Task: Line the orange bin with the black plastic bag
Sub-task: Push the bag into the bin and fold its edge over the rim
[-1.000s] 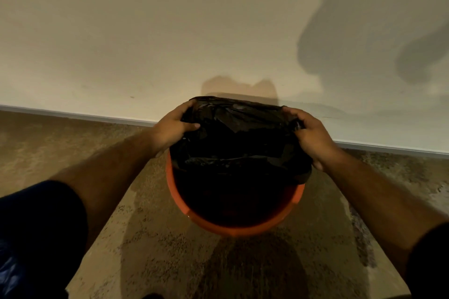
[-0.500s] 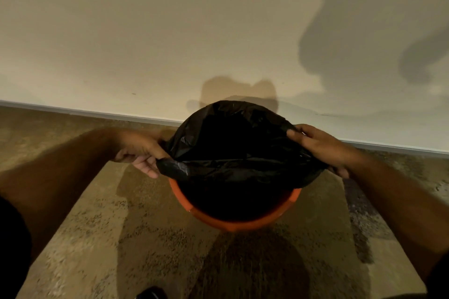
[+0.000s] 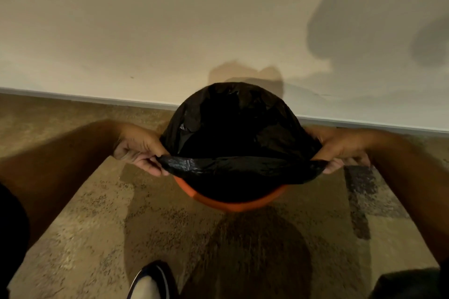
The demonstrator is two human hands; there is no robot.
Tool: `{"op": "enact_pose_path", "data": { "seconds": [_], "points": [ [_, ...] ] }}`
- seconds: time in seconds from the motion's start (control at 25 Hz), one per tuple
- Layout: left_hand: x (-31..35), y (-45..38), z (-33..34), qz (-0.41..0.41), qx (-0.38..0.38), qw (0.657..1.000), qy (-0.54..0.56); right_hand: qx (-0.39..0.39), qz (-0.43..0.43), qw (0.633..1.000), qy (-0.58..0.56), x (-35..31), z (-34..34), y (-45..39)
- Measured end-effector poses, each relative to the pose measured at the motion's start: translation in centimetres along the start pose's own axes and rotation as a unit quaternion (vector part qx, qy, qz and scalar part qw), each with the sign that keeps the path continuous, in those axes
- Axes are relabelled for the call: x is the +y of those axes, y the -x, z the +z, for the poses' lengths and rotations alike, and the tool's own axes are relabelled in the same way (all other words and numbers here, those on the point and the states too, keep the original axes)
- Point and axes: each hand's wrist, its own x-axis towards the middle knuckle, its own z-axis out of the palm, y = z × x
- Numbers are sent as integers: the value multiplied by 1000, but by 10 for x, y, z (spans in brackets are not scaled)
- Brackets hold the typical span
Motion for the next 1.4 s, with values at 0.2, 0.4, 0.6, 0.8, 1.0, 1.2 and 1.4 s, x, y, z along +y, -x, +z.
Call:
{"op": "enact_pose_path", "data": {
  "seconds": [0.2,0.4,0.6,0.8,1.0,1.2,1.4],
  "points": [
    [-29,4,13,133,118,981,73,208,-154,936,239,15,38,14],
    [-46,17,33,380,339,767,-391,257,-253,775,520,31,75,12],
    [-34,24,66,497,170,604,-599,152,-370,677,617,34,105,4],
    [-41,16,77,498,149,607,-601,137,-431,644,617,38,114,1],
    [-40,12,78,554,168,531,-618,166,-525,592,589,33,119,2],
    [-46,12,84,592,199,401,-670,146,-561,559,594,33,120,3],
    [-57,13,75,606,216,336,-689,121,-534,583,600,43,115,7]
  ]
}}
